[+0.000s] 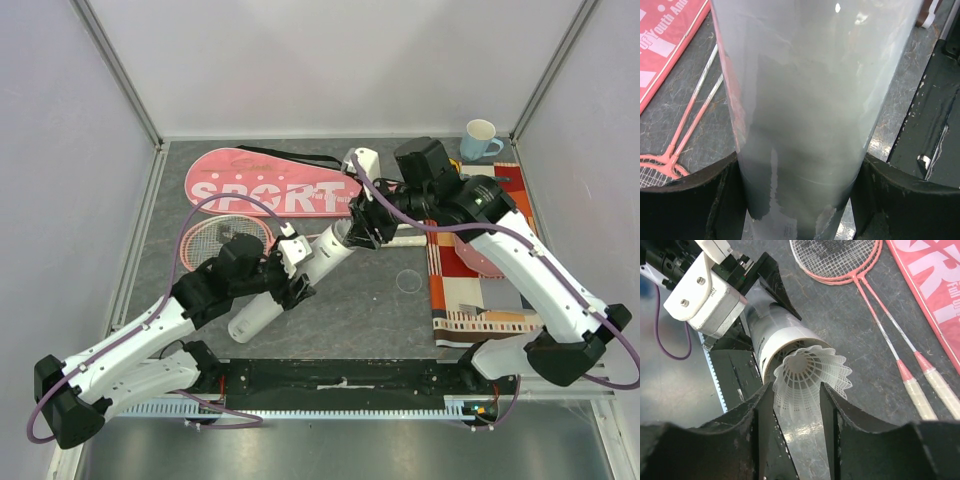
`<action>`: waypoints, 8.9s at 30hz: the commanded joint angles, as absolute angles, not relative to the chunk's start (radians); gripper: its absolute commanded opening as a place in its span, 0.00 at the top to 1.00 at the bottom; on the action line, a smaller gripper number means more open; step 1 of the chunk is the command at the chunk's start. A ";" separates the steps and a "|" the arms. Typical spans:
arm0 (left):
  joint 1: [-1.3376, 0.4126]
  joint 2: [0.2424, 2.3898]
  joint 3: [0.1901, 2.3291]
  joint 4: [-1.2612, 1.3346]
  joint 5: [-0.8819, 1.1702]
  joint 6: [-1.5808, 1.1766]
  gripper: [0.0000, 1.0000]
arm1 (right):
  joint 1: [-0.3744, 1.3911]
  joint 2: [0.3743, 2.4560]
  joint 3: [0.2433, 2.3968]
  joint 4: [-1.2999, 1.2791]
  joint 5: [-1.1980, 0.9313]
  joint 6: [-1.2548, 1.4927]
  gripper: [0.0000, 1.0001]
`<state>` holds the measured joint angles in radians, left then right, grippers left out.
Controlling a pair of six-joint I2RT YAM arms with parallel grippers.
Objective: Pack up the badminton gear
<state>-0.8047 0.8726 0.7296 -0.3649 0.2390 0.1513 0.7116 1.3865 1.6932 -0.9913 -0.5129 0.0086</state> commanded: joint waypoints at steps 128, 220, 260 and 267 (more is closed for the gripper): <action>-0.805 0.821 0.749 -0.313 0.164 0.164 0.85 | 0.595 1.341 0.798 -0.428 0.151 0.422 1.00; -0.808 0.838 0.756 -0.316 0.255 0.230 0.84 | 0.572 1.359 1.560 -0.742 -0.943 0.446 1.00; -0.813 0.831 0.752 -0.314 0.265 0.239 0.84 | 0.601 1.402 1.565 -0.779 -0.930 0.433 0.74; -0.813 0.828 0.749 -0.314 0.267 0.235 0.84 | 0.583 1.399 1.603 -0.772 -0.894 0.437 0.69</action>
<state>-0.8074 0.8490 0.7292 -0.3901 0.2604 0.2089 0.5919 1.3914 1.5440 -0.7845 -0.9249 0.4446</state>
